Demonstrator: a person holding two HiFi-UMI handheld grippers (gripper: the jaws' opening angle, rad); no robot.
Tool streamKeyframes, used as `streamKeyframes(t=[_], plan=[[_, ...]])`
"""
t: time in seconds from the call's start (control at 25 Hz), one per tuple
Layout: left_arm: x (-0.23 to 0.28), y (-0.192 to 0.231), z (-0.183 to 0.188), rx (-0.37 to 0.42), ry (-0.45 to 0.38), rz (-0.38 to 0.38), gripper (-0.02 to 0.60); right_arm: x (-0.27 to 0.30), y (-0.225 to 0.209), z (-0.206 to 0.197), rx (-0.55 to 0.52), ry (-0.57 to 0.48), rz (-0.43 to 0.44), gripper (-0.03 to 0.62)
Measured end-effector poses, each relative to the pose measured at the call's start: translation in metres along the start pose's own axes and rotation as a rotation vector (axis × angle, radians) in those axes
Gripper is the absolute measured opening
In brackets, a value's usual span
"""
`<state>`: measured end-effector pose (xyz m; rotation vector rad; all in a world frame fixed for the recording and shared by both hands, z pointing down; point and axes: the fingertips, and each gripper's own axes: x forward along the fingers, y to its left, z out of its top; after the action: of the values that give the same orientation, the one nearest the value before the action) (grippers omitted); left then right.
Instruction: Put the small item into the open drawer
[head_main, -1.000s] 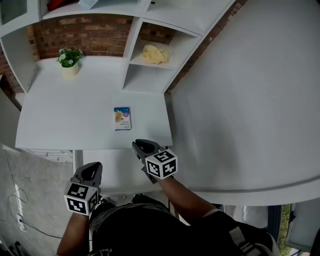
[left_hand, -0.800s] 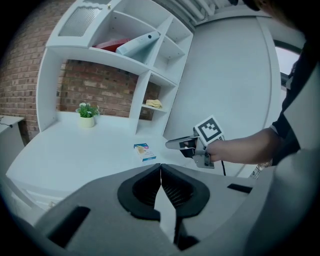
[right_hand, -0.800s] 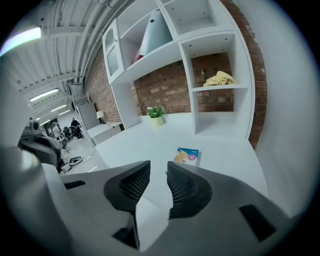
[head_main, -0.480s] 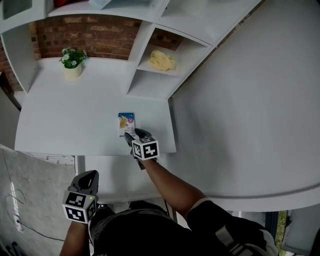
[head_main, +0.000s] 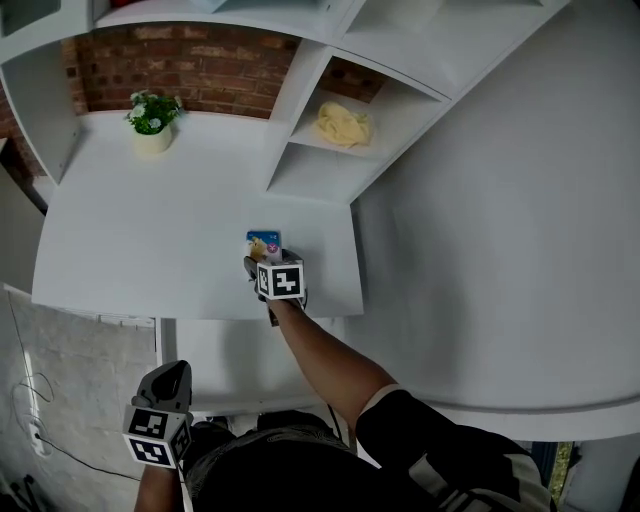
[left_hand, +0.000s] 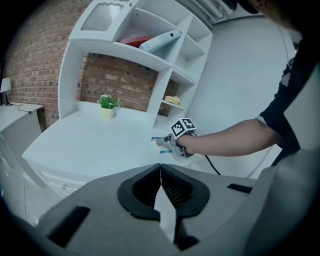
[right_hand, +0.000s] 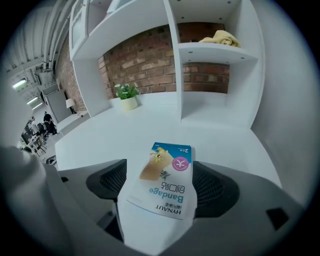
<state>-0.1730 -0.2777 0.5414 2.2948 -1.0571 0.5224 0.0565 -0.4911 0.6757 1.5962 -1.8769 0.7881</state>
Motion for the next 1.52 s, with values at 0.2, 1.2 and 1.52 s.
streamKeyframes(t=[0.2, 1.2, 1.52], plan=[[-0.002, 0.007, -0.002, -0.015, 0.005, 0.026, 0.018, 0.019, -0.007, -0.009, 0.014, 0.057, -0.060, 0.425], [0.010, 0.006, 0.009, -0.007, -0.008, -0.001, 0.018, 0.017, -0.010, -0.017, 0.052, 0.128, 0.030, 0.434], [0.016, -0.008, 0.017, 0.020, -0.010, -0.038, 0.018, -0.018, -0.015, -0.003, 0.061, 0.062, 0.058, 0.434]])
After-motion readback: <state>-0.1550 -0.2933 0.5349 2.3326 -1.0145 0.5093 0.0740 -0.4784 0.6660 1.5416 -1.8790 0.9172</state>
